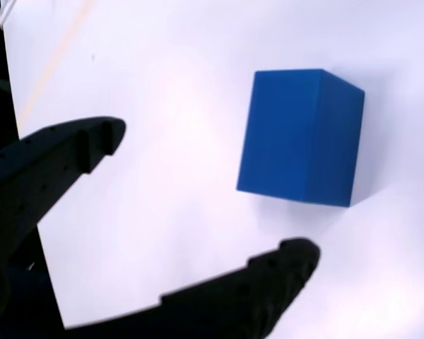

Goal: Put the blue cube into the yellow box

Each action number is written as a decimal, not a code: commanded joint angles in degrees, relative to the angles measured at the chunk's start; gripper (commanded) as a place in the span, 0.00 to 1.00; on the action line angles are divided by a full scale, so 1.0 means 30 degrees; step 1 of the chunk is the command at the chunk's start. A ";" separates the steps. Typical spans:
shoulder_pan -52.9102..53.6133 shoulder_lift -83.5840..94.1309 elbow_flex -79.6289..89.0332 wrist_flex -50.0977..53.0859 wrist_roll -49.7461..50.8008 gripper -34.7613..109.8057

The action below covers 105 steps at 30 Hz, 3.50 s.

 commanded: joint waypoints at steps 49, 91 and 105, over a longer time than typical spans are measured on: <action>-0.3281 -0.6211 0.1611 -0.7295 0.1348 0.46; 1.3242 0.0850 0.1963 -1.8428 -0.7236 0.33; 1.6611 -0.5244 -0.2373 -1.9805 -0.6357 0.32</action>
